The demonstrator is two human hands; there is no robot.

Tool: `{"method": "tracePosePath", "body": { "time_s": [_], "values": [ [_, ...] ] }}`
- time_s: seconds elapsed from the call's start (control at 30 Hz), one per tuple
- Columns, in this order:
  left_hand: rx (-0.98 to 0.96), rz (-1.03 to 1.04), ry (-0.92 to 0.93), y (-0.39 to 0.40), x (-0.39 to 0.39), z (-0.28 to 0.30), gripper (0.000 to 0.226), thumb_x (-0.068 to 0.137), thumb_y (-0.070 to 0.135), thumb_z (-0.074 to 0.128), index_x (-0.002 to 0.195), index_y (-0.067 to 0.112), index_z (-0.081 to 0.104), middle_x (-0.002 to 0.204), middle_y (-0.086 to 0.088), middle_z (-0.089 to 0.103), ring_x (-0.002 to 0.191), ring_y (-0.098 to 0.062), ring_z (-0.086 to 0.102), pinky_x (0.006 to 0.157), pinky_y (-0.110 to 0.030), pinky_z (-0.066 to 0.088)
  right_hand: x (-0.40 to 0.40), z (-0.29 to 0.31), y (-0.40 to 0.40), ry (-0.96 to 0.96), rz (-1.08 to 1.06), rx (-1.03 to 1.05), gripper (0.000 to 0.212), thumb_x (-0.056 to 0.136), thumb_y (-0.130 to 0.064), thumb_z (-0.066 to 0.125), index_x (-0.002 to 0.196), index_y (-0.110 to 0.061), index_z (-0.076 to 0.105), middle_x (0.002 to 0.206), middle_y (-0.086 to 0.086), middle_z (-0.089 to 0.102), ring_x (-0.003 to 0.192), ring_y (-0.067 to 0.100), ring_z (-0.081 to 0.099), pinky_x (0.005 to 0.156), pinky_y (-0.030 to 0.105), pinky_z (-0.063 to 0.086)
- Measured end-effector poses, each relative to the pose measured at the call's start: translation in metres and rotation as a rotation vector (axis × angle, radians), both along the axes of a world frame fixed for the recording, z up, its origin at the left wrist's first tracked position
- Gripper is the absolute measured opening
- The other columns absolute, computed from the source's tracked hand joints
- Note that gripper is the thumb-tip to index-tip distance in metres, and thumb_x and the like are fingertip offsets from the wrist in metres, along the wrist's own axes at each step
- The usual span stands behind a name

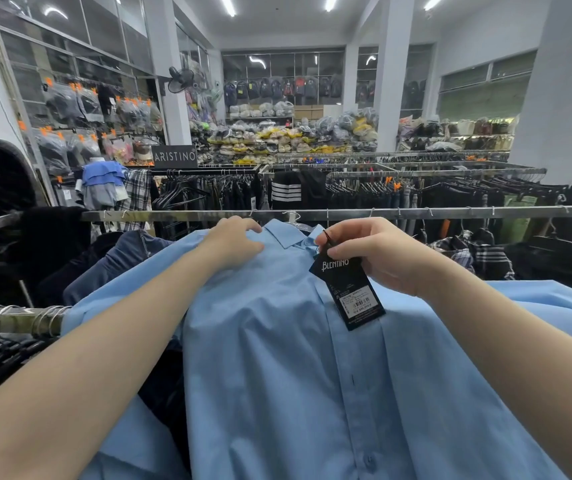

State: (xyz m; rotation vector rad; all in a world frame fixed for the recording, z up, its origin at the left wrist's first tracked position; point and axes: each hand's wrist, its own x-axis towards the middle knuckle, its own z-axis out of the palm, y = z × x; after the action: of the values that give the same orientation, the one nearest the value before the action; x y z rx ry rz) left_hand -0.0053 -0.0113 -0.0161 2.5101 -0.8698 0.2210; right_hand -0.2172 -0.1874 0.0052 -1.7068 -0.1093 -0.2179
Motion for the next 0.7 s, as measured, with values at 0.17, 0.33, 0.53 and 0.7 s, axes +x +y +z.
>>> {"method": "tracePosePath", "body": {
  "time_s": [0.17, 0.33, 0.53, 0.7],
  "values": [
    [-0.172, -0.218, -0.021, -0.002, -0.025, 0.007, 0.015, 0.091, 0.03, 0.064, 0.103, 0.024, 0.072, 0.098, 0.004, 0.07, 0.1, -0.017, 0.063, 0.089, -0.036, 0.05, 0.004, -0.005, 0.001, 0.004, -0.094, 0.121, 0.027, 0.083, 0.009, 0.065, 0.108, 0.005, 0.07, 0.093, 0.017, 0.072, 0.085, 0.029, 0.068, 0.09, 0.046, 0.054],
    [-0.378, -0.609, 0.481, -0.003, -0.075, 0.026, 0.041, 0.097, 0.031, 0.057, 0.089, -0.004, 0.074, 0.088, -0.026, 0.074, 0.074, -0.031, 0.067, 0.071, -0.041, 0.054, 0.008, -0.006, 0.005, -0.041, -0.165, 0.172, 0.028, 0.08, 0.004, 0.071, 0.108, 0.001, 0.072, 0.105, 0.027, 0.072, 0.092, 0.035, 0.07, 0.094, 0.056, 0.051],
    [-0.338, -0.541, 0.531, -0.007, -0.098, 0.033, 0.011, 0.081, 0.016, 0.08, 0.075, 0.008, 0.077, 0.074, -0.01, 0.077, 0.059, -0.02, 0.069, 0.058, -0.029, 0.056, 0.009, -0.007, 0.008, -0.059, -0.237, 0.183, 0.024, 0.079, 0.001, 0.075, 0.103, 0.0, 0.074, 0.101, 0.025, 0.074, 0.087, 0.033, 0.072, 0.089, 0.049, 0.056],
    [-0.409, -0.457, 0.643, -0.012, -0.102, 0.027, 0.009, 0.079, 0.011, 0.081, 0.08, 0.005, 0.075, 0.069, -0.012, 0.074, 0.062, -0.024, 0.072, 0.062, -0.031, 0.06, 0.009, -0.008, 0.008, -0.058, -0.272, 0.208, 0.022, 0.079, -0.004, 0.076, 0.1, 0.0, 0.075, 0.093, 0.018, 0.076, 0.082, 0.026, 0.071, 0.075, 0.037, 0.059]
  ]
}}
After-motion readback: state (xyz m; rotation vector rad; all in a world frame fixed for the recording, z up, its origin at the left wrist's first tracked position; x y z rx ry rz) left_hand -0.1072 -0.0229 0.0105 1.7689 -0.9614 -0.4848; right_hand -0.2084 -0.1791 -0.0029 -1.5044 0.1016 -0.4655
